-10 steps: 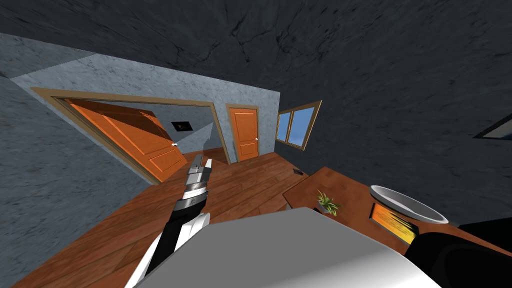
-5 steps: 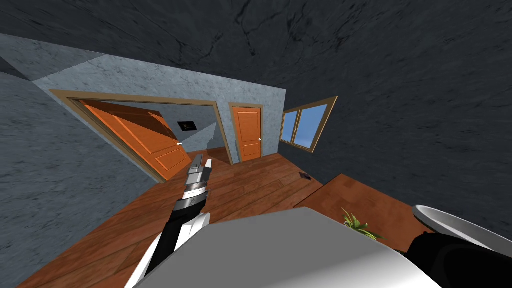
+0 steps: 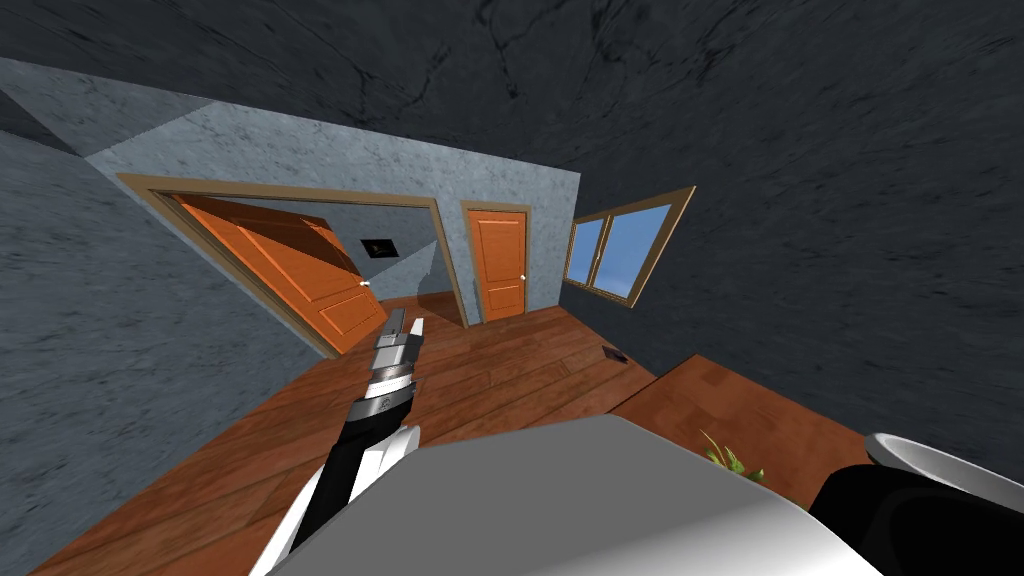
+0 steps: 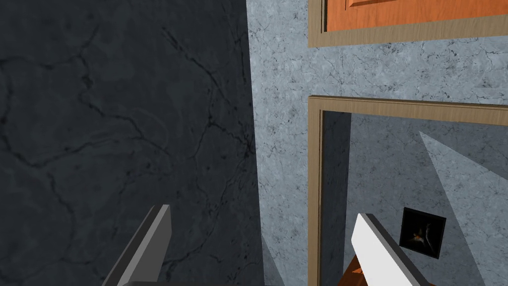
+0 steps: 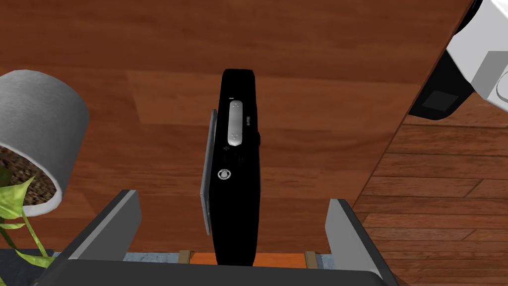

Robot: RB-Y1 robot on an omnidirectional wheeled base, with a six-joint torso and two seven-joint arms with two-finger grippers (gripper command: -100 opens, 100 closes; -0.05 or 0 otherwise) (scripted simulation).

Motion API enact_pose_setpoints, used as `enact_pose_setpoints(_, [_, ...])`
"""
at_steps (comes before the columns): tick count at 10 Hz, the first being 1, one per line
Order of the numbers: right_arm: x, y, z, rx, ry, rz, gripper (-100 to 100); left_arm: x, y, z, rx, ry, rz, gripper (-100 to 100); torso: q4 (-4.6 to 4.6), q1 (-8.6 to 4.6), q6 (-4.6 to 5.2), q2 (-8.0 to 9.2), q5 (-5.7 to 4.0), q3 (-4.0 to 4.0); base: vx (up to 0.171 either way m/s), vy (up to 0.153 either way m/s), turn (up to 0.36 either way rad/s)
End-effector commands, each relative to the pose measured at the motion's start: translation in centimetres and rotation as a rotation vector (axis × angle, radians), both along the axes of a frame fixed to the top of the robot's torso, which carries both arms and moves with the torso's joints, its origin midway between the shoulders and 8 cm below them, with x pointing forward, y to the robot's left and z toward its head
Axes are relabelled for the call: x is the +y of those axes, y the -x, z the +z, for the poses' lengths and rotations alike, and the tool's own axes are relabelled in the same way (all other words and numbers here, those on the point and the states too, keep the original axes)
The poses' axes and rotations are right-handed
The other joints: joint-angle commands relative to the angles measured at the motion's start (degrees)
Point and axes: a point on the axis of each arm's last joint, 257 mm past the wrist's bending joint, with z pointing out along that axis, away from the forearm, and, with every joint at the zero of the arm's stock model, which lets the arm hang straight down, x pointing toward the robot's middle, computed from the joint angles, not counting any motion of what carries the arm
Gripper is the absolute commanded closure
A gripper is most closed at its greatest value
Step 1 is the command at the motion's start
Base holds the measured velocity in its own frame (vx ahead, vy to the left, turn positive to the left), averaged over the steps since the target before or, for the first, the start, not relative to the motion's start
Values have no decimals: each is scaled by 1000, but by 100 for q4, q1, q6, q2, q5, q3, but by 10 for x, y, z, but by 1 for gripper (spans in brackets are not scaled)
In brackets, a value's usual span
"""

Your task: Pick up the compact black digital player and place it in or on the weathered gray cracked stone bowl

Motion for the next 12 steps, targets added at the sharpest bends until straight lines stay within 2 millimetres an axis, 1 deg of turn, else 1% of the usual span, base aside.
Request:
enact_pose_setpoints(1, [4,4,-7,-1,-1,-11,-100,0,0,0,0,0,0,0,0,0,0,0,0,0,3,-20,74])
enact_pose_setpoints(2, [2,3,-5,-1,-1,-7,-100,0,0,0,0,0,0,0,0,2,0,1,0,1,1,-8,15])
enact_pose_setpoints(3, [2,3,-6,-1,-1,-7,100,0,0,0,0,0,0,0,0,6,1,1,2,1,0,0,0])
enact_pose_setpoints(7, [2,3,-5,-1,0,-6,100,0,0,0,0,0,0,0,-1,1,2,0,-2,-1,0,0,0])
enact_pose_setpoints(8, [2,3,-5,-1,0,-6,0,0,0,0,0,0,0,0,-1,1,1,0,-1,0,0,0,0])
enact_pose_setpoints(9, [0,-1,3,1,1,3,100,0,0,0,0,0,0,0,0,2,1,0,-1,0,-2,10,-108])
enact_pose_setpoints(11, [-3,-7,13,3,2,18,100,0,0,0,0,0,0,0,0,13,5,4,4,2,-8,22,-90])
enact_pose_setpoints(12, [-2,-6,9,3,2,14,100,0,0,0,0,0,0,0,0,15,3,4,6,2,-5,10,-14])
